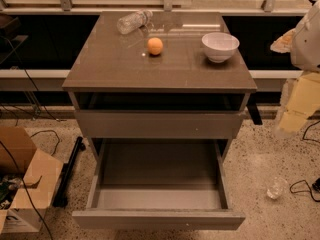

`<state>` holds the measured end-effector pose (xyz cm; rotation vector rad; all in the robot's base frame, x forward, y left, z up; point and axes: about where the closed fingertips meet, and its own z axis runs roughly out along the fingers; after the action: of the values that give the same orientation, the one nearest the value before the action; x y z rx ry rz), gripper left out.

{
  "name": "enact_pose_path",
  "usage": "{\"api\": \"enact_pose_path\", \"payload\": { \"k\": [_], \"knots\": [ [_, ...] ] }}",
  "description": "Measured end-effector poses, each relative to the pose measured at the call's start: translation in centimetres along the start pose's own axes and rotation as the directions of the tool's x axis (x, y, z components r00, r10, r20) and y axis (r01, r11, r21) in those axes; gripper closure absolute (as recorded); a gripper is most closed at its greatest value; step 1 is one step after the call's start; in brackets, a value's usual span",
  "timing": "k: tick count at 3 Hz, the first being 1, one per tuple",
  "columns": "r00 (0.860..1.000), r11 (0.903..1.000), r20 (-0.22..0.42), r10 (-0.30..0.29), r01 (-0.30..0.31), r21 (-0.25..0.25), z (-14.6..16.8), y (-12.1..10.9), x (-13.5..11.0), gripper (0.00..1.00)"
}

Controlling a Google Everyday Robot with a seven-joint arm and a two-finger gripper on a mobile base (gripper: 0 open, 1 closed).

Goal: Place orange into middle drawer

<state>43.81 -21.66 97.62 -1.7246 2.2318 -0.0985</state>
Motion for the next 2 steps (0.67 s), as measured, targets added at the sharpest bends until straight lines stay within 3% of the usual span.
{"api": "enact_pose_path", "payload": {
  "k": [1,2],
  "knots": [
    [1.000,1.0000,0.000,0.000,0.000,0.000,0.0,0.0,0.0,0.00],
    [0.998,0.9998,0.055,-0.017,0.018,-0.007,1.3,-0.7,-2.5,0.00]
  ]
}}
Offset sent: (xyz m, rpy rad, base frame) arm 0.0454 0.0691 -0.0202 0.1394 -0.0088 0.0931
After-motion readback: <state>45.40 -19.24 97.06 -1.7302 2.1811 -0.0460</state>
